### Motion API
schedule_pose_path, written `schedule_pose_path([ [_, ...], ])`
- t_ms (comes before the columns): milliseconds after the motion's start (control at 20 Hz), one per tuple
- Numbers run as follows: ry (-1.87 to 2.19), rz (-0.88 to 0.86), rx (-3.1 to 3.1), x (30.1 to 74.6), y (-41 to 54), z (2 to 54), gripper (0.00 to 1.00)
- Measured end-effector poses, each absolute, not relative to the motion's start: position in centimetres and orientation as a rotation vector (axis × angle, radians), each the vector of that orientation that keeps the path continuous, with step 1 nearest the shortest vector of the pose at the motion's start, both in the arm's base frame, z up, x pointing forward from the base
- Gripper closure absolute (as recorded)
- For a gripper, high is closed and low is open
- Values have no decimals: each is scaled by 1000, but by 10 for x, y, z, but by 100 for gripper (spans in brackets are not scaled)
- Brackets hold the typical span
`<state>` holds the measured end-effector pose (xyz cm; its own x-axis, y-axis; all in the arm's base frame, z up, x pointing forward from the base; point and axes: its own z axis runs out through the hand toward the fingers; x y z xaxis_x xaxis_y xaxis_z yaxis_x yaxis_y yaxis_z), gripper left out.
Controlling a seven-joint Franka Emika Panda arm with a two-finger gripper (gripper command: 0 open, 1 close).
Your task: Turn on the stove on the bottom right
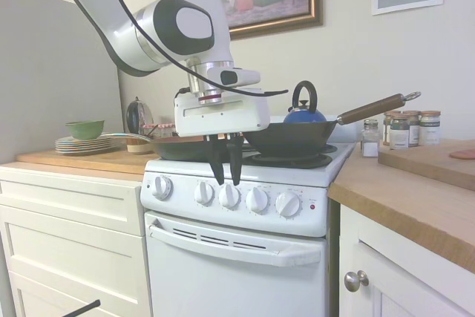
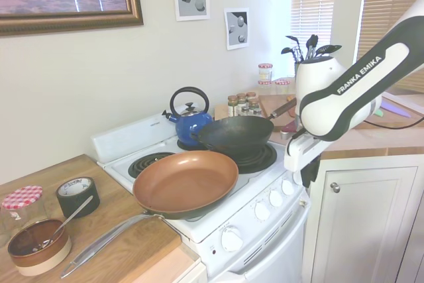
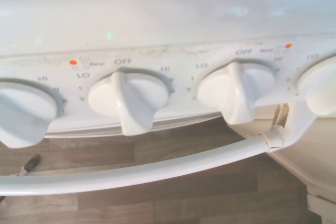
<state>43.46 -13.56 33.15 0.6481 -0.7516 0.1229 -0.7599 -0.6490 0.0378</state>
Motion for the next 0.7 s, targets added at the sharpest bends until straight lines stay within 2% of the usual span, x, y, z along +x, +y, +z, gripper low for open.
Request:
schedule_pose_path([
  [700,-1299,161,2773,427,-136,336,0],
])
